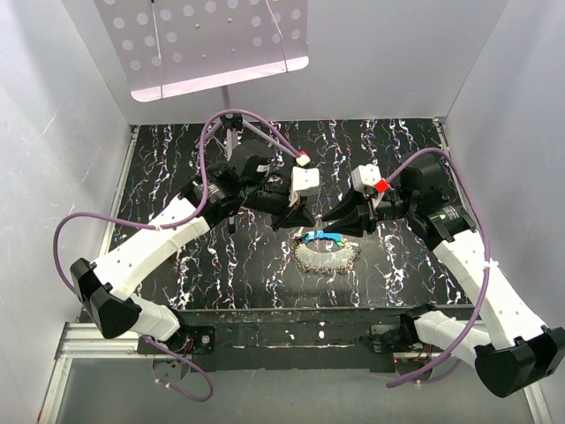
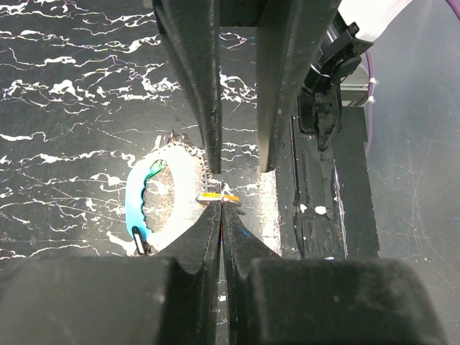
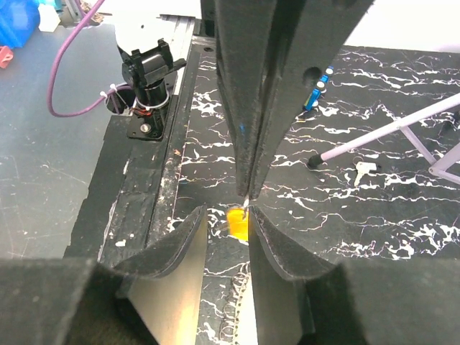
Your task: Put the keys on the keyring
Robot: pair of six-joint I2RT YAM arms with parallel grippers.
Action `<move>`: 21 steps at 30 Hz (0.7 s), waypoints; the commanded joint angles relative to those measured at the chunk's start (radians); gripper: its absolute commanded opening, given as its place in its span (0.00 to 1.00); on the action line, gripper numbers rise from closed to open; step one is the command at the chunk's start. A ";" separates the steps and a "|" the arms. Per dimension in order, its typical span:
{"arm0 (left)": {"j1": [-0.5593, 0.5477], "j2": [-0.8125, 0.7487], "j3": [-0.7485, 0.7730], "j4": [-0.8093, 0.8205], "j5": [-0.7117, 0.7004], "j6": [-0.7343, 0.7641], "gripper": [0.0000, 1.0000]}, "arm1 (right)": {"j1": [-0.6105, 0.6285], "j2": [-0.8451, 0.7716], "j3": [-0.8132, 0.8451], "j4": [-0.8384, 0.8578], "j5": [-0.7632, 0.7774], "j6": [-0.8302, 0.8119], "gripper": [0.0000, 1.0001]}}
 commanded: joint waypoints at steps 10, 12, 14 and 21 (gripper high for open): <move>0.000 0.000 0.033 -0.008 0.028 -0.005 0.00 | 0.033 0.023 0.066 -0.037 0.040 -0.012 0.34; 0.000 0.000 0.032 -0.005 0.029 -0.010 0.00 | 0.041 0.027 0.069 -0.046 0.045 -0.018 0.33; 0.000 0.000 0.033 -0.003 0.029 -0.010 0.00 | 0.049 0.032 0.073 -0.055 0.051 -0.023 0.32; 0.000 0.000 0.030 0.003 0.032 -0.013 0.00 | 0.061 0.044 0.086 -0.077 0.072 -0.032 0.29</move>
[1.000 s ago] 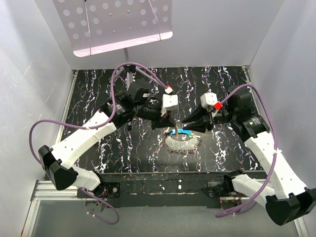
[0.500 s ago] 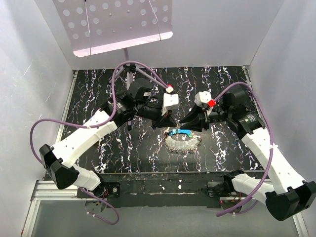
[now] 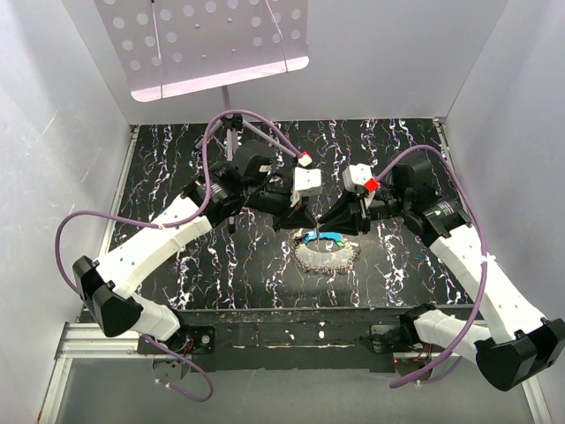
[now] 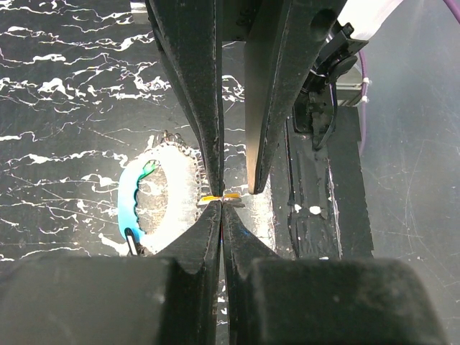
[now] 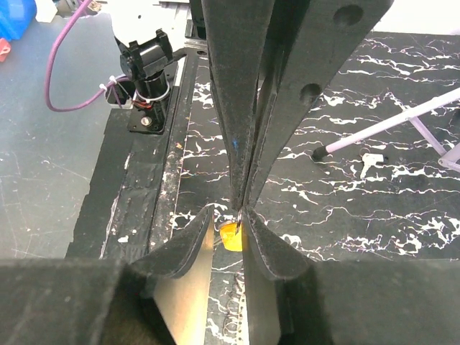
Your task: Put the keys on the keyring
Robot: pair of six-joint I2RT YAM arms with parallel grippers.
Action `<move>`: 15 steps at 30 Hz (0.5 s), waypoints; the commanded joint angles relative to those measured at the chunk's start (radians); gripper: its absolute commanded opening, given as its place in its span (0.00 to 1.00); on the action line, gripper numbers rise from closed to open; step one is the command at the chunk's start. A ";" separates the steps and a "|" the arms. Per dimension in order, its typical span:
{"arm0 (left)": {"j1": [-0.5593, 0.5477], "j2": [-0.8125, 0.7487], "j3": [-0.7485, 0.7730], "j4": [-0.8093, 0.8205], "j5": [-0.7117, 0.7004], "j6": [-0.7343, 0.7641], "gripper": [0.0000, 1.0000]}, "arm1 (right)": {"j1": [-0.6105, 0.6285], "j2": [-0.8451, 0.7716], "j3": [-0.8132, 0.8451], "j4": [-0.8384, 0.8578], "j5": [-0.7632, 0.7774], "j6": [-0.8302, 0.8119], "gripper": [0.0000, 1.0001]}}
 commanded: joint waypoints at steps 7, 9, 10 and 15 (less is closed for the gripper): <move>0.000 -0.014 0.025 0.009 0.017 -0.005 0.00 | 0.017 0.017 0.054 -0.042 0.030 -0.011 0.27; 0.000 -0.015 0.022 0.008 0.016 -0.006 0.00 | 0.018 0.020 0.059 -0.054 0.033 -0.017 0.26; 0.000 -0.017 0.022 0.009 0.017 -0.006 0.00 | 0.020 0.022 0.059 -0.060 0.034 -0.023 0.25; -0.001 -0.017 0.022 0.009 0.017 -0.006 0.00 | 0.021 0.025 0.067 -0.065 0.028 -0.029 0.21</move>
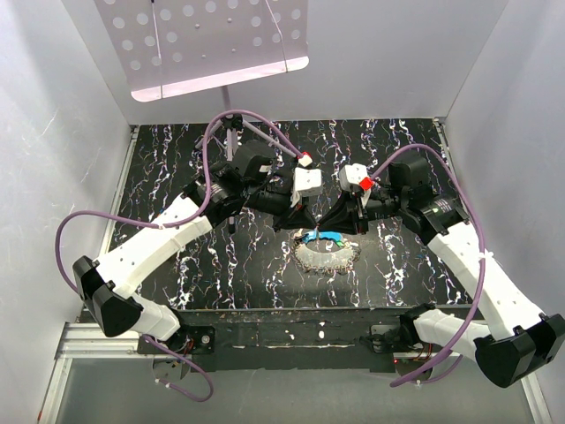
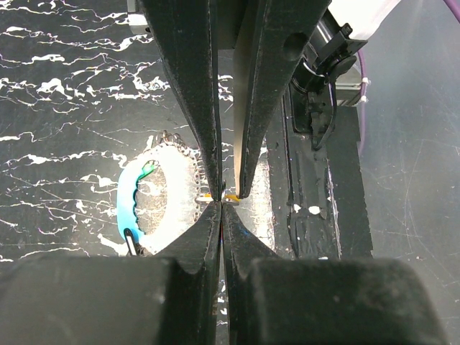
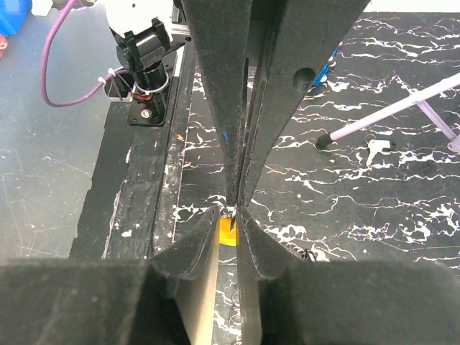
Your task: Put the keys on the keyring
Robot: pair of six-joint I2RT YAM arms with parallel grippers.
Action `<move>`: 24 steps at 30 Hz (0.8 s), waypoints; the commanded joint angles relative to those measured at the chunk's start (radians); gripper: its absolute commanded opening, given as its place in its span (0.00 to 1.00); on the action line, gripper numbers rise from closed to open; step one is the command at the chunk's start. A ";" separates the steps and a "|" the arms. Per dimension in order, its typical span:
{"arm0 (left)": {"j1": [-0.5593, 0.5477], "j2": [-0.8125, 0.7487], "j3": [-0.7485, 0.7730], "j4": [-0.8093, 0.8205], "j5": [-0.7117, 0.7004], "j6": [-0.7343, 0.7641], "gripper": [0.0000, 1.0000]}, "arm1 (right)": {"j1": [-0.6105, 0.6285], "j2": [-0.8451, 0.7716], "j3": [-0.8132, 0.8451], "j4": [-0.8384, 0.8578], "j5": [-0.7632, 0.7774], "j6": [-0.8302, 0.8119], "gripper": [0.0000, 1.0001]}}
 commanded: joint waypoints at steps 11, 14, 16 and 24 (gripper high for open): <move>0.000 -0.024 0.012 0.019 0.012 -0.007 0.00 | 0.015 0.015 0.075 -0.074 -0.021 -0.054 0.02; 0.000 -0.027 0.005 0.022 0.009 -0.009 0.00 | 0.018 0.015 0.079 -0.091 -0.021 -0.054 0.01; 0.000 -0.033 0.001 0.025 0.006 -0.009 0.00 | 0.020 0.015 0.079 -0.094 -0.022 -0.052 0.01; 0.000 -0.033 -0.004 0.031 0.010 -0.015 0.00 | 0.021 0.013 0.084 -0.088 -0.010 -0.051 0.11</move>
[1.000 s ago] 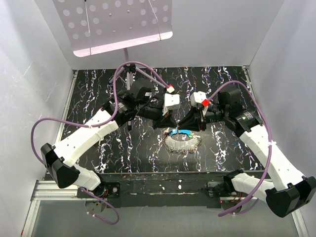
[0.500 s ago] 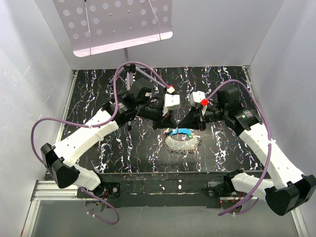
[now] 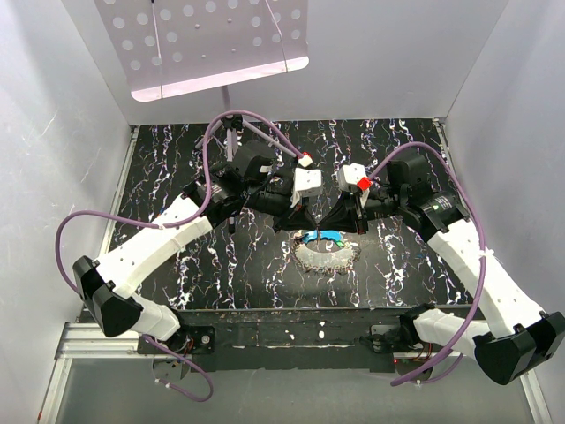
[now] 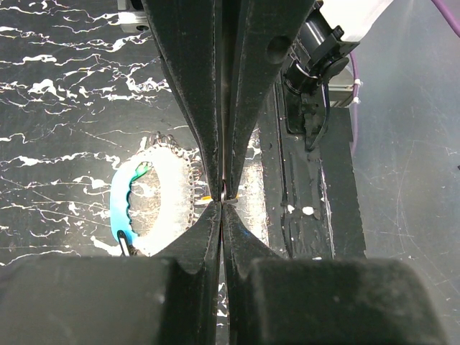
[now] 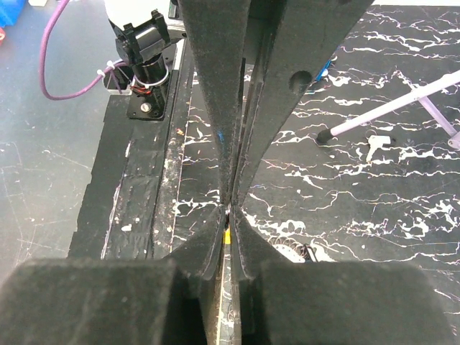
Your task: Put the keys on the keyring
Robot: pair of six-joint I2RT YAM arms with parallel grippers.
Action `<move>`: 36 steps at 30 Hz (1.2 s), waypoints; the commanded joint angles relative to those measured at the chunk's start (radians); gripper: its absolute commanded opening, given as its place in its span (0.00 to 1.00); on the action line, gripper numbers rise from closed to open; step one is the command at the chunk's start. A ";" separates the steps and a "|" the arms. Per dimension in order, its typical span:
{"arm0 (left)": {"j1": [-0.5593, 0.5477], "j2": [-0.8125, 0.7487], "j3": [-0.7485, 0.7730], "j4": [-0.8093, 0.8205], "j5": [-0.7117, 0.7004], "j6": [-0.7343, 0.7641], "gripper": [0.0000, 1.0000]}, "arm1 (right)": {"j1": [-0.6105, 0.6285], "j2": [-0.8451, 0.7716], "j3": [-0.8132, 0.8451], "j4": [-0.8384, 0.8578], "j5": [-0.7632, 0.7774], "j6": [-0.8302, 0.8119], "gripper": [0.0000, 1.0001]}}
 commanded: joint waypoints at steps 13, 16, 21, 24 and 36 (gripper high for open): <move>0.000 -0.045 -0.012 0.057 -0.027 -0.017 0.00 | 0.025 -0.006 0.051 -0.066 -0.031 -0.041 0.01; 0.001 -0.079 -0.053 0.115 -0.062 -0.047 0.00 | 0.026 -0.009 0.048 -0.062 -0.029 -0.036 0.01; 0.010 -0.198 -0.182 0.261 -0.114 -0.106 0.30 | 0.023 -0.027 0.036 0.037 0.022 0.082 0.01; 0.026 -0.280 -0.279 0.359 -0.159 -0.149 0.40 | 0.023 -0.047 0.021 0.076 0.035 0.115 0.01; 0.070 -0.513 -0.817 1.206 -0.133 -0.297 0.46 | 0.023 -0.268 -0.274 0.625 0.109 0.287 0.01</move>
